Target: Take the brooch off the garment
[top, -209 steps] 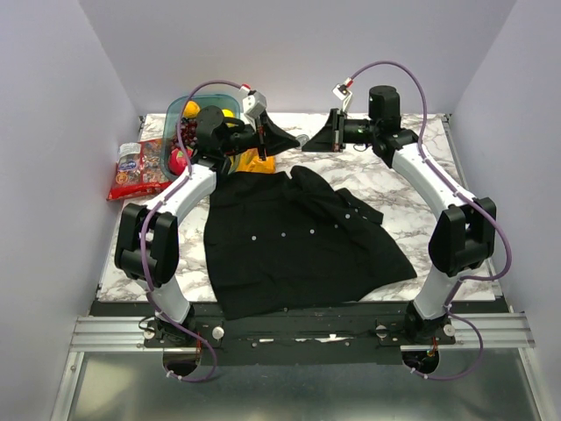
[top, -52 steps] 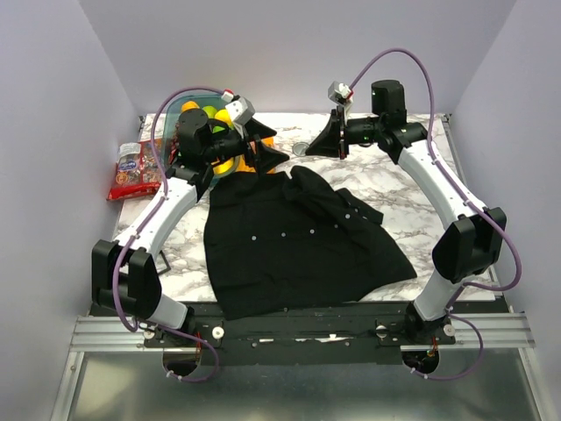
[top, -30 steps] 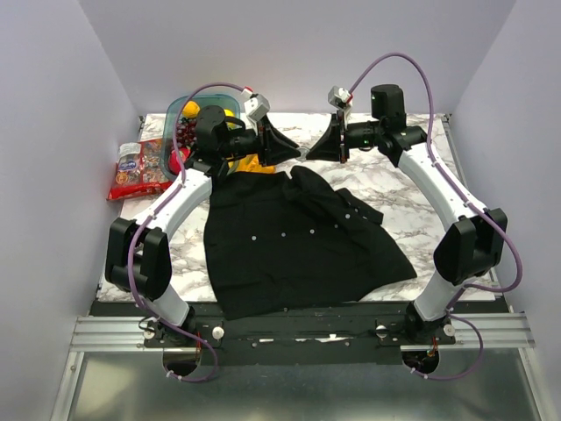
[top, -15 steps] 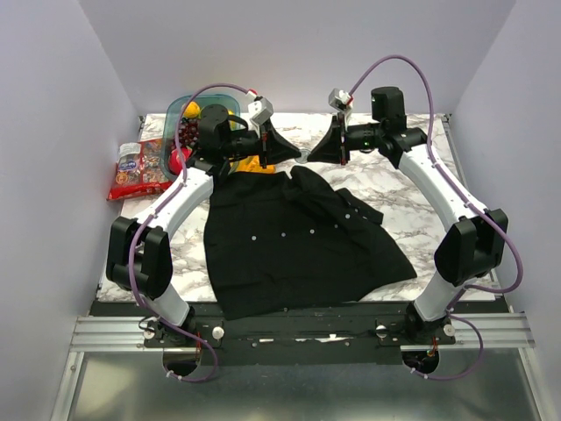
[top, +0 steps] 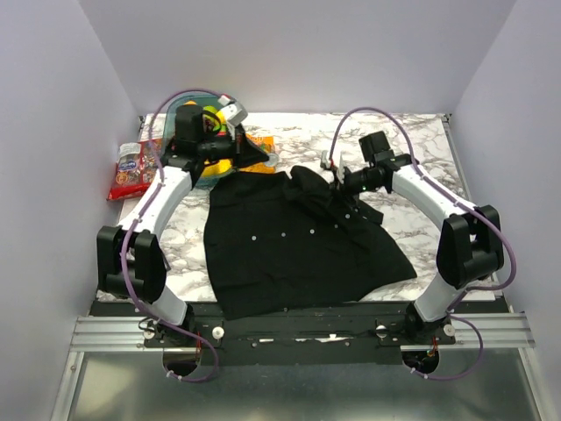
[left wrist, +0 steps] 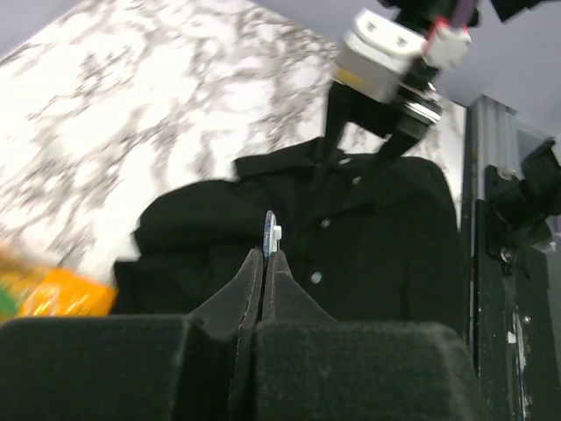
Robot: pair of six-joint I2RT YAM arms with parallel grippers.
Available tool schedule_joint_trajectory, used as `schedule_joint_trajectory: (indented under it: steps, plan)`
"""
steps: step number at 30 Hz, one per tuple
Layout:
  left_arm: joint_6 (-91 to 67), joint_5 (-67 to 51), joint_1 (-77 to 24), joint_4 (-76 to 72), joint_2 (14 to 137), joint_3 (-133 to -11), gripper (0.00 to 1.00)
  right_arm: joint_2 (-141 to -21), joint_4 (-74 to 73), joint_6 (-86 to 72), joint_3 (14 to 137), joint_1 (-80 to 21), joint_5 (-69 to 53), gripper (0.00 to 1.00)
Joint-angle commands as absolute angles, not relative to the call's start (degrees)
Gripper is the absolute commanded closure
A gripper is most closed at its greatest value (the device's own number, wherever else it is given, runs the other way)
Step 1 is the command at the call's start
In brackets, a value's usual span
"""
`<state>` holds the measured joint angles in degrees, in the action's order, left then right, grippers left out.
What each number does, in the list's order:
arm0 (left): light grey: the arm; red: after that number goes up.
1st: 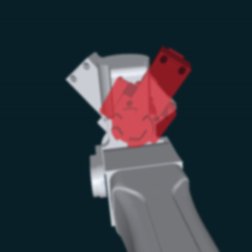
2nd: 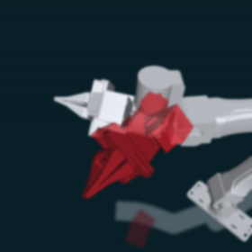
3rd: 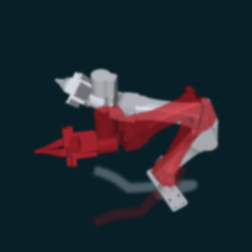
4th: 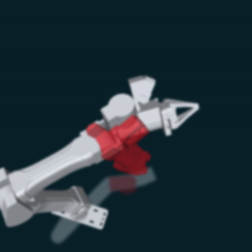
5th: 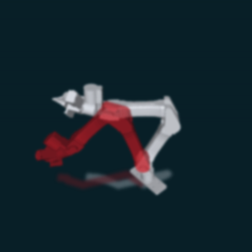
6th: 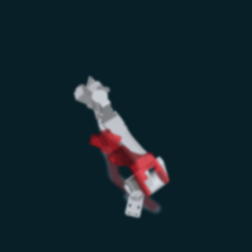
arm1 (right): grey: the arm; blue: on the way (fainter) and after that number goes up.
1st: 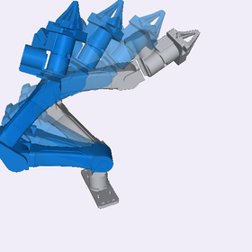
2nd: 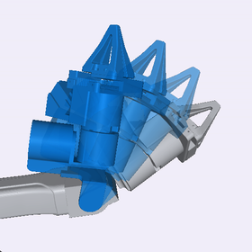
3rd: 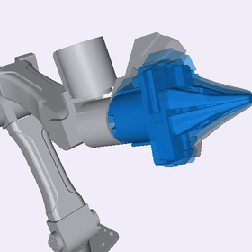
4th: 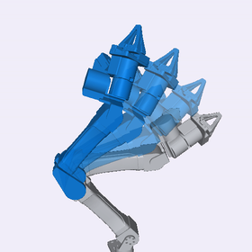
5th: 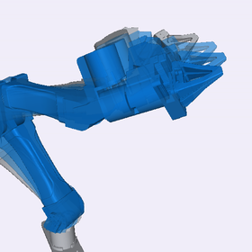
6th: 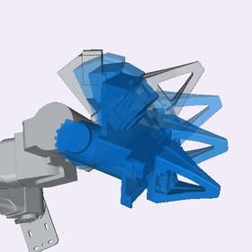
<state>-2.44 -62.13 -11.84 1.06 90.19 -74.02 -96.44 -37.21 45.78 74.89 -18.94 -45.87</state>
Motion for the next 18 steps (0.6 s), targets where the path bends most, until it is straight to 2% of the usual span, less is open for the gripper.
schedule_joint_trajectory:
  steps: [1,4,8,10,18]
  plan:
    - [8.85,-58.29,-6.60,17.18,85.96,-73.65,1.00,-97.55,-42.72,59.49,70.76,-20.30,-36.75,0.52]
    - [19.13,-54.15,-5.89,25.18,83.24,-73.04,1.00,-99.49,-39.74,58.72,68.65,-20.48,-30.25,0.52]
    - [30.48,-45.21,-5.10,34.96,79.90,-71.81,1.00,-106.33,-35.86,54.16,69.78,-20.22,-12.71,0.57]
    - [32.60,-41.24,-4.57,38.39,78.14,-70.93,1.00,-110.45,-38.40,51.95,74.87,-18.30,-12.65,0.61]
    - [46.47,-32.79,-0.53,54.75,76.21,-73.04,1.00,-118.64,-44.54,44.22,86.38,-13.28,-2.73,0.65]
